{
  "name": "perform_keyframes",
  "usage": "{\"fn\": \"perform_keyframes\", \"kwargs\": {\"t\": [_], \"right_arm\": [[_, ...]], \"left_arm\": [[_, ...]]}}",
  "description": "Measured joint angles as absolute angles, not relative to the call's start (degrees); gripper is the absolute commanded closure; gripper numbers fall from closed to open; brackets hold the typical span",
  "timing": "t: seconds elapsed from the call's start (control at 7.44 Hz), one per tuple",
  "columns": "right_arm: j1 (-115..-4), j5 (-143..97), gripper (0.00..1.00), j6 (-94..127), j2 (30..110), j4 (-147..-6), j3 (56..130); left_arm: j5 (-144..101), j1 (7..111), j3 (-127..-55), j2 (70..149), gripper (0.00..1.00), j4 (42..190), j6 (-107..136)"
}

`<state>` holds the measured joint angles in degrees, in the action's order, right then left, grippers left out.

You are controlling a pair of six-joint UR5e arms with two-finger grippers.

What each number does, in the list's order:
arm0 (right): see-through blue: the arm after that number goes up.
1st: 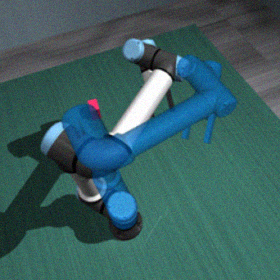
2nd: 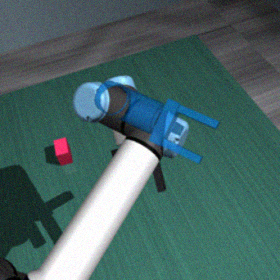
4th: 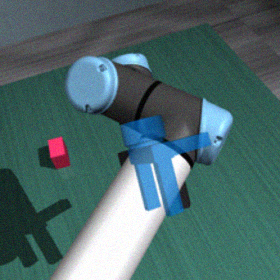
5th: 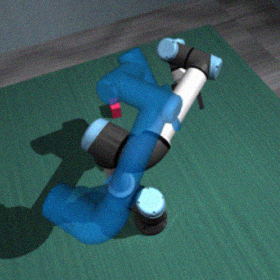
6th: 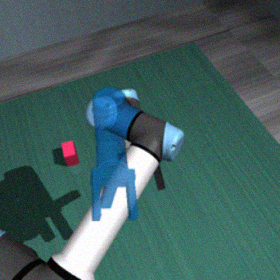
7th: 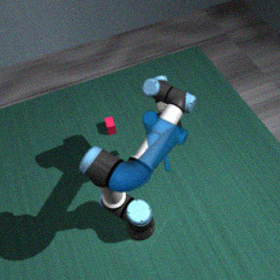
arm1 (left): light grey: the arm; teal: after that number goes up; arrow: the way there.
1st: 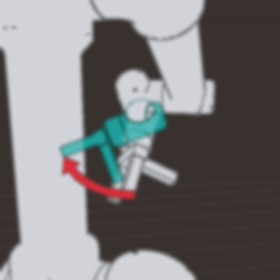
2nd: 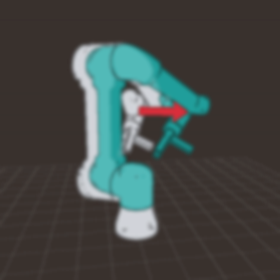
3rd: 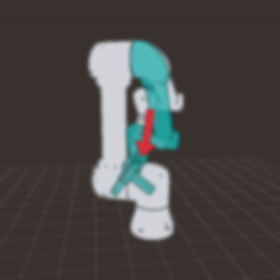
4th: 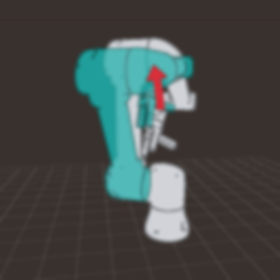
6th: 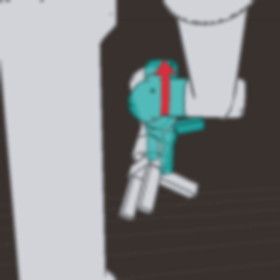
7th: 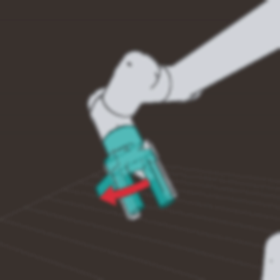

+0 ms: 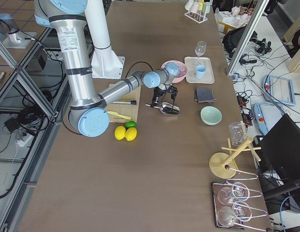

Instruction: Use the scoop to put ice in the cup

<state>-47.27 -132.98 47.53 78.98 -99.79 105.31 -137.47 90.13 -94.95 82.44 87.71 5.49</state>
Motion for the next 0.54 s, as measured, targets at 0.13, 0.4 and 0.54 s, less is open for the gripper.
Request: {"fn": "perform_keyframes", "kwargs": {"t": [0.13,0.4,0.54], "right_arm": [[-47.45,-132.92,0.0,47.59,78.9,-99.6,105.74],[-50.19,-132.56,0.0,47.58,78.8,-99.54,108.12],[-53.44,-132.4,0.0,47.39,78.78,-99.58,109.3]], "left_arm": [[-137.46,90.09,-94.79,82.44,0.01,87.72,5.46],[-137.46,90.03,-94.69,82.44,0.01,87.78,5.45],[-137.46,90.01,-94.7,82.5,0.01,87.79,5.45]]}}
